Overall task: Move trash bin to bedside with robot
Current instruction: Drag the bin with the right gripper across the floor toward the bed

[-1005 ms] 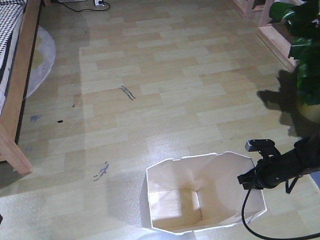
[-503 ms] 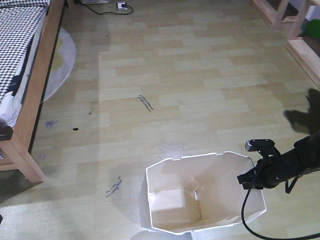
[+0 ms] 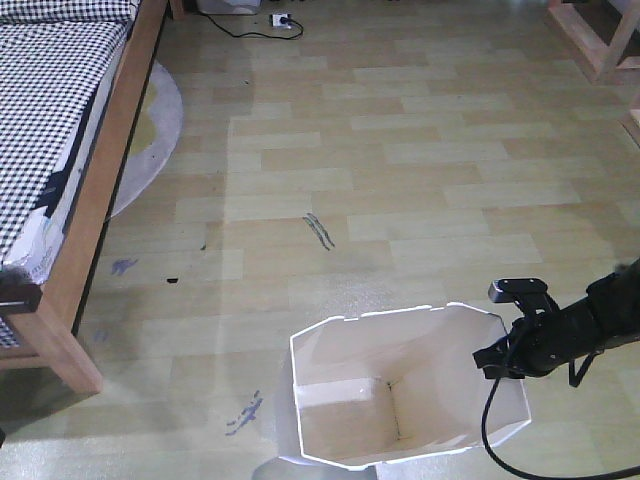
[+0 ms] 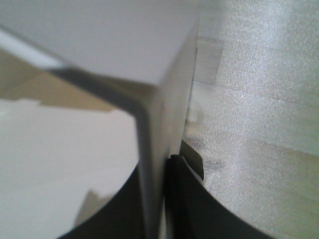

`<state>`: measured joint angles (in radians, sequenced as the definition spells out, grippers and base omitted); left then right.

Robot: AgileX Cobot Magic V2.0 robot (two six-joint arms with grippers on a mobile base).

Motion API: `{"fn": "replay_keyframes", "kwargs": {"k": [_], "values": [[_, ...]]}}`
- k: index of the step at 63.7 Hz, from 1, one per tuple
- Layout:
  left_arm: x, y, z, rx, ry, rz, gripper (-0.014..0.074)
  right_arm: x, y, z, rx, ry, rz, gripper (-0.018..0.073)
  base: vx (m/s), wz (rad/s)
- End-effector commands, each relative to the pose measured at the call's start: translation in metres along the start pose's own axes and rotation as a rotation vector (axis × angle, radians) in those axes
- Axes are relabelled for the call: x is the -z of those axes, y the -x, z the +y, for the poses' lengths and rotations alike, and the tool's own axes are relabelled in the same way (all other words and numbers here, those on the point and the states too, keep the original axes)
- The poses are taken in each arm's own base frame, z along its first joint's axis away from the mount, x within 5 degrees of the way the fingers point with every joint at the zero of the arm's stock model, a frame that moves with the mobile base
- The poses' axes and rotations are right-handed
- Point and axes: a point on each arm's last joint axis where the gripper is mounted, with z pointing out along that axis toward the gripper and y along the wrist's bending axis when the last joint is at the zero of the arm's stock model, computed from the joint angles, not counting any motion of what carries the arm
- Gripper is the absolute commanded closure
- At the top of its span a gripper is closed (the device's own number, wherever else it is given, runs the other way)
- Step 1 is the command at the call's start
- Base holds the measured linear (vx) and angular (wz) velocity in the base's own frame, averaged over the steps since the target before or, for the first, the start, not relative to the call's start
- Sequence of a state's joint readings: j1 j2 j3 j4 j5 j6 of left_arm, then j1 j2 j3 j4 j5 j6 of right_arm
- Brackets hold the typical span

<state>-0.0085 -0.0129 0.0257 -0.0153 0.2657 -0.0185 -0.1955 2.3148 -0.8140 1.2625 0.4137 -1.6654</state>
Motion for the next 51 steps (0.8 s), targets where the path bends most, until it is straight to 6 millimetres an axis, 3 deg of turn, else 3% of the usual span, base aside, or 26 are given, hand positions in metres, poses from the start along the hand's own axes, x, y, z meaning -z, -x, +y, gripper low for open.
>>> {"fn": "replay_keyframes", "kwargs": {"k": [1, 51], "values": [[-0.0005, 0.0008, -0.0001, 0.007, -0.005, -0.065, 0.0602, 0.0193, 0.0156, 0.0187, 0.007, 0.161, -0.089, 0.0564, 0.27, 0.05], [-0.0005, 0.0008, -0.0001, 0.007, -0.005, -0.065, 0.0602, 0.0193, 0.0156, 0.0187, 0.007, 0.161, -0.089, 0.0564, 0.27, 0.01]]}}
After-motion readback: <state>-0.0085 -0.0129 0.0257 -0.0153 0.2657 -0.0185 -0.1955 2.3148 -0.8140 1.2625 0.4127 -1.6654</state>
